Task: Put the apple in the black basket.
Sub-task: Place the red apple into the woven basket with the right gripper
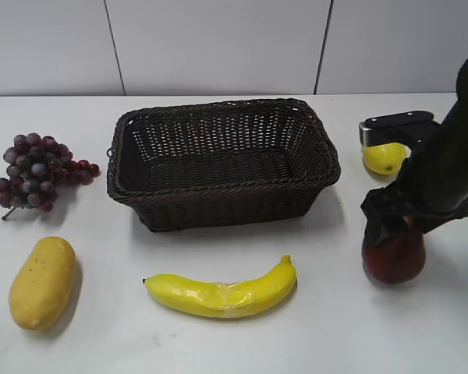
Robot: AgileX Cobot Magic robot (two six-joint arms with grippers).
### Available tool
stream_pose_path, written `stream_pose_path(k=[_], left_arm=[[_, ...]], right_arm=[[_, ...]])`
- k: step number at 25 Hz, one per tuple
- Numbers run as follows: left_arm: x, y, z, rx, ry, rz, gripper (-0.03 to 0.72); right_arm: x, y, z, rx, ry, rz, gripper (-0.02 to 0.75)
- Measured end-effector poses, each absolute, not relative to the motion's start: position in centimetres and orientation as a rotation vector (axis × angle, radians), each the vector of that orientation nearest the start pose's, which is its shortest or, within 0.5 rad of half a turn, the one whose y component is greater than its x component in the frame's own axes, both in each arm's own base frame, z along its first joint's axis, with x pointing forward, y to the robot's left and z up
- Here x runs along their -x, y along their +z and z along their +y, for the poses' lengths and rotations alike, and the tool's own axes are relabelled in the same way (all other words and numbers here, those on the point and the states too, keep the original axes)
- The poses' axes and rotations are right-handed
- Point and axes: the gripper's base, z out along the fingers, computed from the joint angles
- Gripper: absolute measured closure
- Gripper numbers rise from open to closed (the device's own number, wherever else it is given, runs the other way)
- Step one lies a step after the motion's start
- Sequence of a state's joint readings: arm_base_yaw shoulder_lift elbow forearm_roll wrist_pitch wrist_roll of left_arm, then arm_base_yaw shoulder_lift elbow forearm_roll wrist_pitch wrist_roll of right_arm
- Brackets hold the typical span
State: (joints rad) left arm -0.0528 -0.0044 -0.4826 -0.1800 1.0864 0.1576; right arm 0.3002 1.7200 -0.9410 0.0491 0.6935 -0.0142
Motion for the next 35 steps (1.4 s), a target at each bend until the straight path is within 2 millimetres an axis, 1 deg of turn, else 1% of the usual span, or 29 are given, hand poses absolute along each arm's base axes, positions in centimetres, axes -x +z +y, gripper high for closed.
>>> stream_pose_path(k=[2,6,9,11,14,16,18,21,24,25,27,30,33,35], left_arm=[[0.6,27.1,-1.4,-0.227,-0.153,2.06,0.452],[0.6,27.1,-1.4,-0.227,-0.153,2.06,0.452],[0.6,27.1,-1.4,-0.227,-0.153,2.06,0.452],[0.6,27.1,-1.4,-0.227,-0.154,2.06,0.452],[0.6,27.1,-1.4,-0.227,-0.154,2.06,0.452],[0.6,27.1,-1.4,-0.227,-0.154,2.06,0.452],[0.6,27.1,-1.4,-0.227,-0.154,2.06,0.452],[0.6,27.1,-1.4,-0.227,-0.154,2.06,0.452],[0.6,27.1,-1.4,-0.227,-0.154,2.06,0.452],[0.6,27.1,-1.4,-0.227,-0.154,2.06,0.452],[0.6,27.1,-1.4,-0.227,-0.154,2.06,0.452],[0.6,27.1,-1.4,-0.227,-0.154,2.06,0.452],[0.6,27.1,-1.4,-0.227,-0.154,2.06,0.452],[0.6,27.1,-1.4,-0.227,-0.154,2.06,0.452]], right_arm=[[-29.1,18.6,9.3,0.42,0.1,2.889,0.164],[-30.0,24.7,9.7,0.411,0.147,2.712,0.164],[-30.7,29.0,10.4,0.41,0.228,2.592,0.164],[-31.3,31.3,11.2,0.423,0.272,2.523,0.164],[-31.8,33.6,13.3,0.48,0.32,2.44,0.164],[-32.4,34.1,15.1,0.529,0.342,2.413,0.164],[-33.1,33.9,17.0,0.573,0.365,2.4,0.164],[-34.6,32.0,19.8,0.636,0.379,2.425,0.164],[-36.4,28.6,22.0,0.674,0.375,2.47,0.164],[-36.9,27.7,22.4,0.678,0.373,2.479,0.164],[-38.2,25.1,23.2,0.684,0.363,2.515,0.164],[-39.5,21.7,23.9,0.69,0.348,2.563,0.167],[-40.0,18.8,24.2,0.694,0.334,2.611,0.167],[-40.2,17.5,24.3,0.698,0.327,2.635,0.167]])
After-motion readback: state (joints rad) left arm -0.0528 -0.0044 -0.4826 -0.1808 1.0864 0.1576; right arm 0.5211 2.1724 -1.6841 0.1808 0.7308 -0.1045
